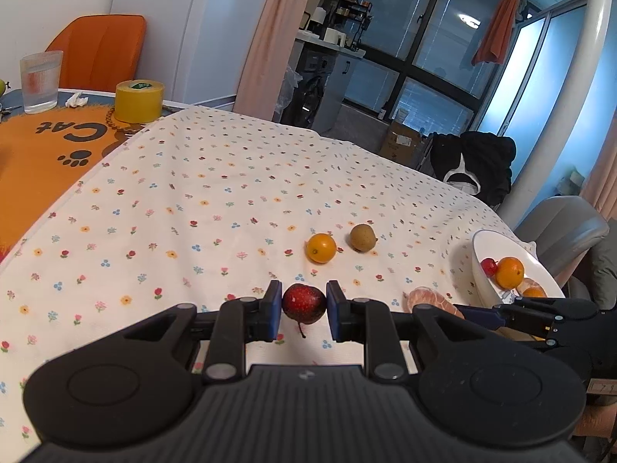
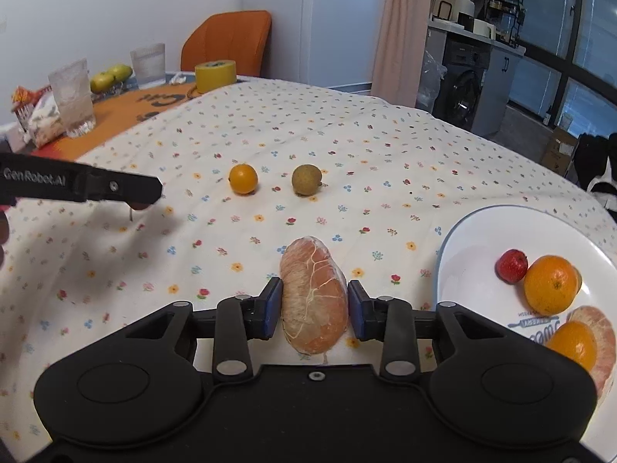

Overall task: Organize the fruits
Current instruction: 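Close the right gripper on the pomelo segment while the left gripper grasps the red plum, then carry the pomelo segment and red plum over the white plate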

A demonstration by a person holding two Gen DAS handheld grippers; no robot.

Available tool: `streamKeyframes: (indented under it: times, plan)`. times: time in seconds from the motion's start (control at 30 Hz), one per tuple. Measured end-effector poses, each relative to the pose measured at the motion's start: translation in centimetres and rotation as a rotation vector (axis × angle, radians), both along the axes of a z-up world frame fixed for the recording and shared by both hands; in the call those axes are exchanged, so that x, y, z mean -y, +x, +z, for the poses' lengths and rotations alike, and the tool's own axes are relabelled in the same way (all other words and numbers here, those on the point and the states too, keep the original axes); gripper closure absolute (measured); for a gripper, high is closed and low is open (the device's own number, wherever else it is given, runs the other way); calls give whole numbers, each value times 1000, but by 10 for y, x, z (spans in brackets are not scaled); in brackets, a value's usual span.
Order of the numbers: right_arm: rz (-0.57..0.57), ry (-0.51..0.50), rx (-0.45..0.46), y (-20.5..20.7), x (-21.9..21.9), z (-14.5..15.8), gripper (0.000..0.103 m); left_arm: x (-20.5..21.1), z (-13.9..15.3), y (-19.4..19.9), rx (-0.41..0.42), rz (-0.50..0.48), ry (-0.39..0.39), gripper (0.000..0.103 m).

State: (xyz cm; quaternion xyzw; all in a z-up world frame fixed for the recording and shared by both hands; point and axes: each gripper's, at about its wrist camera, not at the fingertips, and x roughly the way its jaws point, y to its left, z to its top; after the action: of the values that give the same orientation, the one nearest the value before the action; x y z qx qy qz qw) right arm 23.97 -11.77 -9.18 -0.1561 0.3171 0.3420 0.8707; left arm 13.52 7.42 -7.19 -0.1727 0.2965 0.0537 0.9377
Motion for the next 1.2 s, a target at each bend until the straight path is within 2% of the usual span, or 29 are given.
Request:
streamKeyframes:
  times: [0.37,0.8,1.2]
  plan:
    - [-31,89,37,-5,22,24,69,20,11,3,24,-36,20,80]
    - [-140,158,104,7,80,53,69,58,23,22,49,-105,44,80]
    - [-264,182,120,26,136,52,69,96,26,48,57,-175,61,80]
